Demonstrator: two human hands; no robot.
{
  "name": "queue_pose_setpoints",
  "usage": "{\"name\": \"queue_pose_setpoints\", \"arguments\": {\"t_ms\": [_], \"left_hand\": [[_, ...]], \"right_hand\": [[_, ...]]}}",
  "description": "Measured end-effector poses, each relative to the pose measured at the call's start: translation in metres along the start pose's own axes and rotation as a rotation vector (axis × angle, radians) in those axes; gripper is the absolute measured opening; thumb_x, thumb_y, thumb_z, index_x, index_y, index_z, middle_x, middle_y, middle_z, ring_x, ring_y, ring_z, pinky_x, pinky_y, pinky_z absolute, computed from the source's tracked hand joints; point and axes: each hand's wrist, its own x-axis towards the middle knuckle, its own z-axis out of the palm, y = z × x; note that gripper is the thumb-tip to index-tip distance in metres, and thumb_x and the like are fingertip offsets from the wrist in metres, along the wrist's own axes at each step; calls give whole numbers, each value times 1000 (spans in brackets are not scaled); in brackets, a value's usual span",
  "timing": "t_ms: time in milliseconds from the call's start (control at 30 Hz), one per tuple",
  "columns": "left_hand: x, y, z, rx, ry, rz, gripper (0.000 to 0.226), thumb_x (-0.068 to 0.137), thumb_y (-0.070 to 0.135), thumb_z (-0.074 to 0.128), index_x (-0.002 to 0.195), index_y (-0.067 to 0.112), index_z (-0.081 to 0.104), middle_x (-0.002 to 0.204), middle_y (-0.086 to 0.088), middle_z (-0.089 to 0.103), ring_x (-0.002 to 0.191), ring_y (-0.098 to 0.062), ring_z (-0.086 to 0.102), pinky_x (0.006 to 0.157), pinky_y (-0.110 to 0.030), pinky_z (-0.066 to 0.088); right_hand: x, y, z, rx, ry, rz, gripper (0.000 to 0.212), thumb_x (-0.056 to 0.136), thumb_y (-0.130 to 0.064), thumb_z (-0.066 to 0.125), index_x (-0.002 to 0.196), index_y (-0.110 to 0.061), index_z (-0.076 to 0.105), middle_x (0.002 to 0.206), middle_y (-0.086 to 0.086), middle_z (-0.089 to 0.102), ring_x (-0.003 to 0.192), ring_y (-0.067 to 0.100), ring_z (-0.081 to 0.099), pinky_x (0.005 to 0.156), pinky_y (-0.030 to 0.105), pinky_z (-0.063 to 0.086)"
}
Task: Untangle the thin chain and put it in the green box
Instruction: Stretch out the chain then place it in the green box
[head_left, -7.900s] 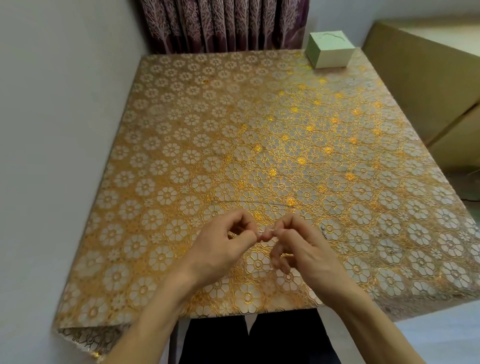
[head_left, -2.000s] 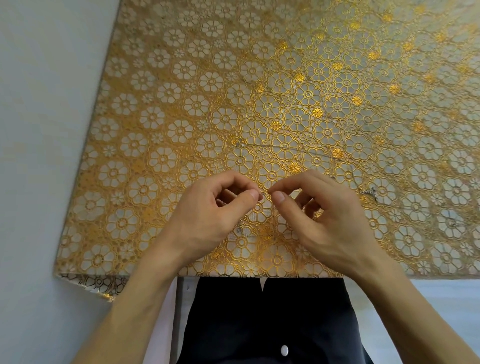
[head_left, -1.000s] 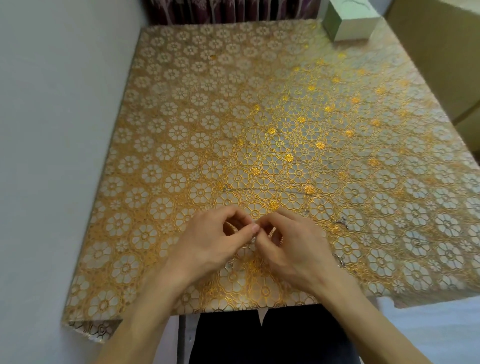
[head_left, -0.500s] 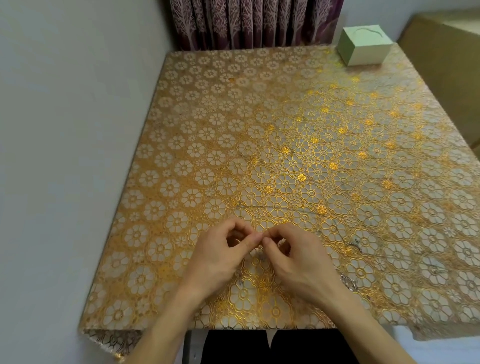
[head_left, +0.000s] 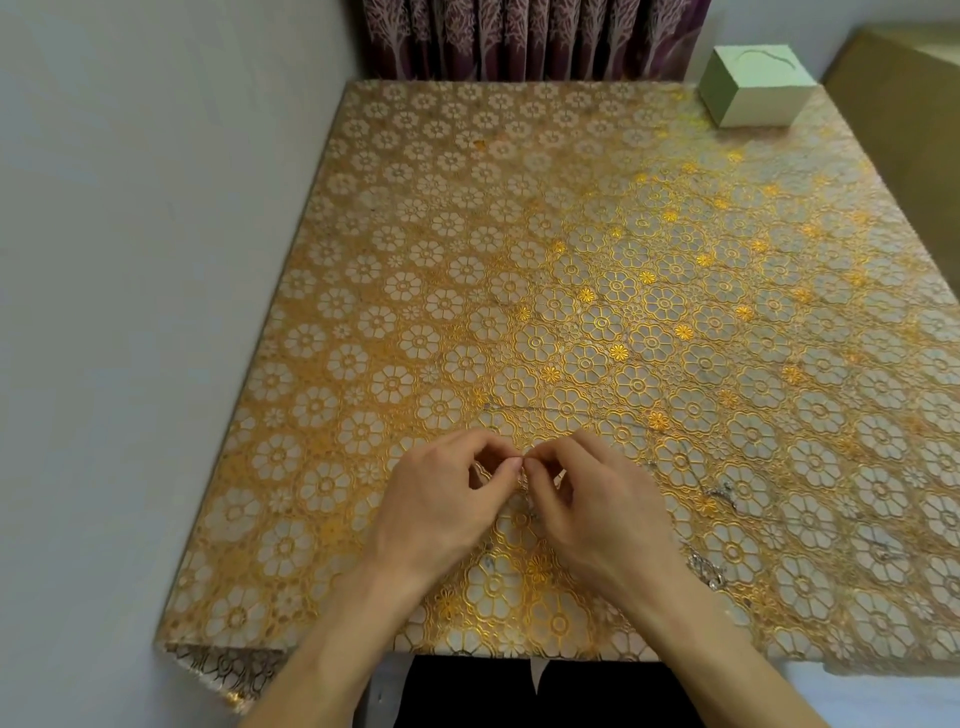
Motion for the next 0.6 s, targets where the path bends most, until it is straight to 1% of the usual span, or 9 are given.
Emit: {"name": "queue_pose_setpoints", "arguments": {"t_ms": [67, 133, 200, 267, 367, 467, 600], "left_hand": [[0, 0, 0, -41, -11, -24, 5, 90, 35, 70, 87, 31, 72, 75, 20, 65, 74, 1, 62, 63, -13, 47], [-1, 0, -1, -107, -24, -59, 5, 89, 32, 71, 84, 31, 70, 72, 19, 65, 69, -1, 61, 61, -12, 46], [-3, -1, -3, -169, -40, -89, 7, 90, 30, 71, 83, 31, 70, 77, 21, 67, 67, -2, 61, 59, -13, 46], [-4, -2, -4, -208, -57, -104, 6, 91, 30, 70, 85, 31, 70, 79, 21, 67, 68, -2, 62, 60, -14, 48], [-6, -3, -4, -242, -81, -134, 5, 91, 30, 69, 86, 28, 71, 72, 17, 66, 60, 1, 57, 59, -18, 49], [-6, -4, -2, -244, -94, -151, 6, 91, 31, 68, 86, 28, 69, 69, 21, 64, 58, 1, 54, 57, -18, 47], [-6, -4, -2, -240, -77, -164, 5, 90, 30, 69, 85, 28, 69, 69, 24, 63, 58, 2, 54, 56, -14, 44]], "right_hand": [[0, -1, -1, -11, 22, -33, 28, 97, -45, 47, 93, -26, 67, 87, -14, 60, 62, 9, 58, 53, 30, 49], [1, 1, -2, 29, 24, -56, 24, 96, -42, 50, 93, -26, 67, 88, -15, 59, 63, 6, 57, 55, 31, 50], [3, 3, -3, 129, 12, -64, 21, 95, -41, 53, 93, -26, 68, 88, -16, 59, 64, 5, 57, 59, 31, 51], [2, 4, -4, 158, 10, -96, 20, 95, -40, 55, 94, -26, 69, 90, -16, 60, 64, 6, 57, 59, 31, 51], [0, 5, -4, 137, 21, -144, 19, 97, -38, 56, 97, -24, 69, 92, -15, 60, 62, 6, 57, 58, 29, 50], [0, 5, -2, 72, 32, -168, 22, 99, -38, 52, 98, -22, 67, 93, -12, 59, 63, 6, 55, 56, 27, 48], [-1, 0, 5, -11, 28, -179, 27, 101, -37, 42, 98, -18, 61, 95, -3, 58, 60, 19, 57, 45, 35, 47]]}}
